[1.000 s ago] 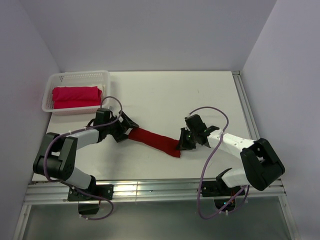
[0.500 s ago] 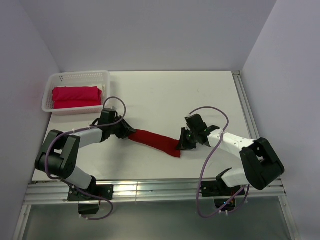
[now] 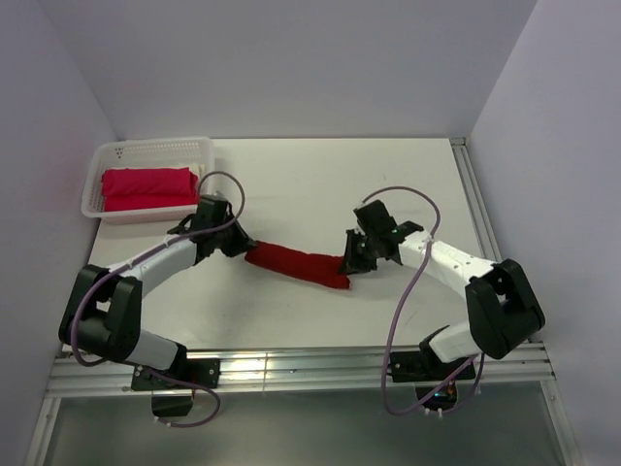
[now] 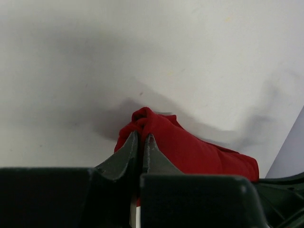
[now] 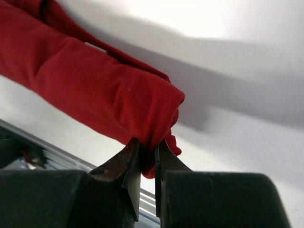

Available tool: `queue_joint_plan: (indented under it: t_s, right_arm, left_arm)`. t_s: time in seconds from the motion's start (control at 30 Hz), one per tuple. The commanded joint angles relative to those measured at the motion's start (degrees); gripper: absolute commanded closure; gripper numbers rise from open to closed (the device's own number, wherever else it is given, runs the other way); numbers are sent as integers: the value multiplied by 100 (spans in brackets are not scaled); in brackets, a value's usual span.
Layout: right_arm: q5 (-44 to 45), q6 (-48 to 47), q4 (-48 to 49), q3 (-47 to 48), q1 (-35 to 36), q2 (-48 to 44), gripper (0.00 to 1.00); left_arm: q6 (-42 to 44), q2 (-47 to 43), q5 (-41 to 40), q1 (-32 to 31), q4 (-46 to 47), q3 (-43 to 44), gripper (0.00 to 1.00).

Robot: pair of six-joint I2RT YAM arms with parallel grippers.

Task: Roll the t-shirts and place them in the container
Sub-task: Place the rolled tshirt into the container

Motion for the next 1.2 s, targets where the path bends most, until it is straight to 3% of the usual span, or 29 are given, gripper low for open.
queue_joint_plan:
  t_s: [0.0, 0.3, 0.5, 0.9, 1.17]
  right_arm:
    - [8, -41, -142, 878, -54, 37, 100]
    - [-246, 117, -450, 2514, -63, 687, 100]
    - [-562, 600, 119, 3437, -54, 1407, 100]
    - [-985, 1058, 684, 5834, 657, 3191, 100]
    - [-1143, 1120, 1070, 5723, 816, 3290, 100]
  left_arm:
    - [346, -392, -518, -10, -613, 943, 100]
    - [707, -453, -888, 411, -1581, 2315, 100]
    - [1005, -270, -888, 1193, -1406, 2869, 100]
    - [1252, 1293, -651, 2495, -641, 3238, 100]
    - [1366, 2288, -310, 2548, -632, 3765, 100]
